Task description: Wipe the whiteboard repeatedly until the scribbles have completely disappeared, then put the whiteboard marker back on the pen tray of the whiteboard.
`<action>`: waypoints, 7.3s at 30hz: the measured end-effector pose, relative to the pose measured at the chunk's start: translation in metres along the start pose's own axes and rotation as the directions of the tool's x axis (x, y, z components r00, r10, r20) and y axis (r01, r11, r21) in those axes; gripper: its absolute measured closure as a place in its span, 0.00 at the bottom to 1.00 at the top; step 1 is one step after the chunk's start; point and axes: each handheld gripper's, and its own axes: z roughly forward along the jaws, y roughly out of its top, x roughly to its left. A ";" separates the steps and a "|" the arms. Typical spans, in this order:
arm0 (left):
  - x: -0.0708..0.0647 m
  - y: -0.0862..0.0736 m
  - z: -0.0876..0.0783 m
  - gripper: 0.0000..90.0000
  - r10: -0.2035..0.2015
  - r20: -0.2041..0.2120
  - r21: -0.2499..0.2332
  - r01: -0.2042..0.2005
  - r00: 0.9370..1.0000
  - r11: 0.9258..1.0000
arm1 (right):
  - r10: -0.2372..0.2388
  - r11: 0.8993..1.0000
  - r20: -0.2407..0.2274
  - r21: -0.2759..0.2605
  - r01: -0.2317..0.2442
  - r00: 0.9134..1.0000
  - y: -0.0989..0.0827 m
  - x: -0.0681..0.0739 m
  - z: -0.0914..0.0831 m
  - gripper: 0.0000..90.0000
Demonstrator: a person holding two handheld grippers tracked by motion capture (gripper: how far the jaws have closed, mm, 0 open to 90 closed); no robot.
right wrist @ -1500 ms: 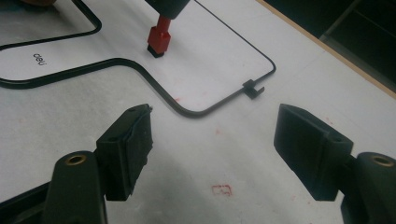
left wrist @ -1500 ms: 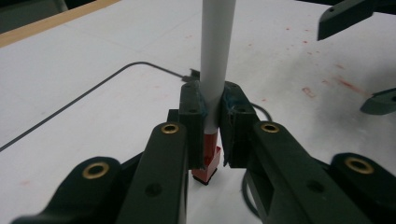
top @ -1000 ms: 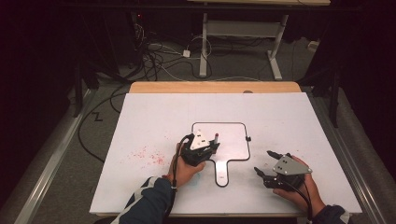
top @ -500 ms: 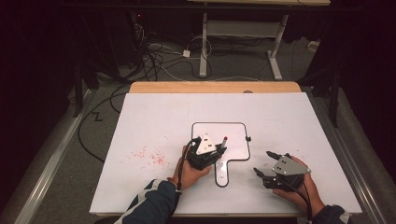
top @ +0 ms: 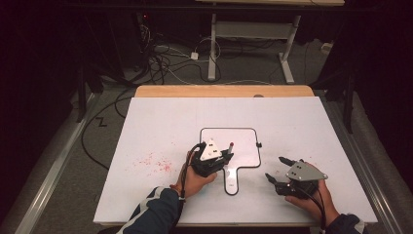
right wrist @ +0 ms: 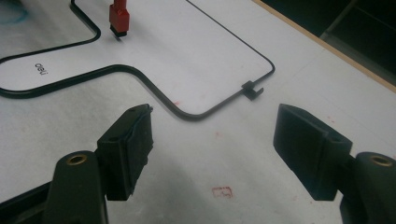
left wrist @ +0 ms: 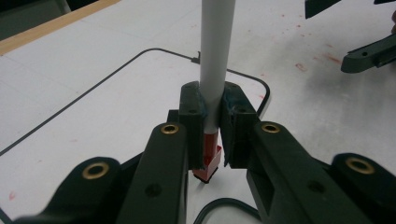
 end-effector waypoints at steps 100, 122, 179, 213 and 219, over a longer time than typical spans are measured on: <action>0.024 -0.081 -0.166 0.24 -0.101 -0.344 0.072 0.133 0.933 0.988 | 0.495 0.867 -0.177 0.159 -0.471 0.851 0.059 -0.079 0.079 0.90; 0.020 -0.081 -0.150 0.23 -0.043 -0.285 0.155 0.090 0.957 0.984 | 0.494 0.854 -0.008 0.195 -0.483 0.870 0.034 -0.075 0.127 0.77; 0.014 -0.082 -0.130 0.22 0.049 -0.318 0.227 0.025 0.947 0.974 | 0.038 0.989 0.017 -0.145 -0.035 0.999 0.028 -0.032 -0.012 0.34; 0.008 -0.081 -0.129 0.22 0.101 -0.304 0.244 -0.025 0.947 0.969 | 0.096 0.990 0.074 -0.109 -0.088 0.993 -0.024 -0.024 -0.040 0.30; 0.009 -0.081 -0.129 0.22 0.100 -0.304 0.245 -0.024 0.947 0.969 | 0.079 0.991 0.079 -0.112 -0.070 0.994 -0.023 -0.023 -0.041 0.30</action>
